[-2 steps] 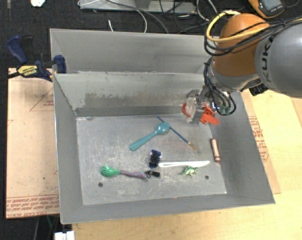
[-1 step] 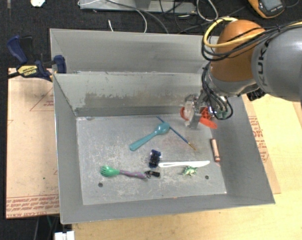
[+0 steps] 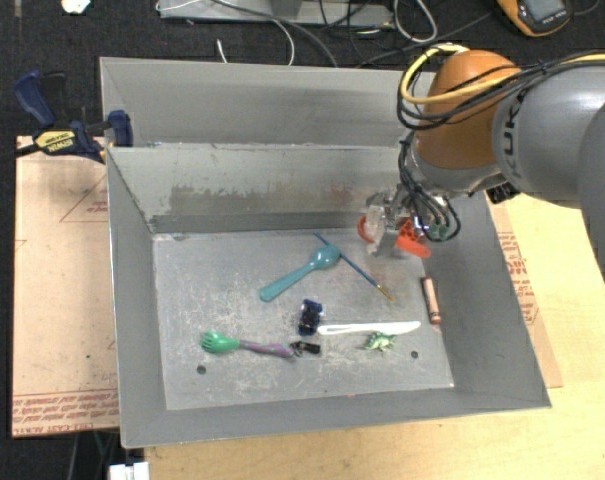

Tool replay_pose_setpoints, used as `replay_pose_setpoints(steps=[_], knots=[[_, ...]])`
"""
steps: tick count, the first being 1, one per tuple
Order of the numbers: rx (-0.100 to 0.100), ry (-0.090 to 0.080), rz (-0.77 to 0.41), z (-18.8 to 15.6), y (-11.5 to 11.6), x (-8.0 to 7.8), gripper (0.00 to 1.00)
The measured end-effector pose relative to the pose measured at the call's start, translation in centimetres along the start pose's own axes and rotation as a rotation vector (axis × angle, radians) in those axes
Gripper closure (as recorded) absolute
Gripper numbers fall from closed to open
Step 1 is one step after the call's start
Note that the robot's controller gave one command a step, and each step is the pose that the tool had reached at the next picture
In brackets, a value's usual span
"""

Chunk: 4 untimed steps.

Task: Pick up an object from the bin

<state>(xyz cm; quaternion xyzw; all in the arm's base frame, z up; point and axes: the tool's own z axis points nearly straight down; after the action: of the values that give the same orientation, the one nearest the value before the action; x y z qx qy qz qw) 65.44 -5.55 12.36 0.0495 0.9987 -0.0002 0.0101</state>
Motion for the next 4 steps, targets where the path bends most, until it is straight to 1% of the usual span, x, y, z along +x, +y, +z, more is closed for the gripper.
replay_pose_setpoints(steps=[1, 2, 3, 4], knots=[[-0.003, 0.003, 0.049, 4.3, -0.6, 0.7, 1.00], [-0.003, -0.009, 0.058, 5.2, -0.9, 0.1, 1.00], [-0.002, -0.003, 0.038, -1.9, -1.3, 0.9, 1.00], [-0.004, -0.001, 0.036, -11.0, -1.3, 0.7, 1.00]])
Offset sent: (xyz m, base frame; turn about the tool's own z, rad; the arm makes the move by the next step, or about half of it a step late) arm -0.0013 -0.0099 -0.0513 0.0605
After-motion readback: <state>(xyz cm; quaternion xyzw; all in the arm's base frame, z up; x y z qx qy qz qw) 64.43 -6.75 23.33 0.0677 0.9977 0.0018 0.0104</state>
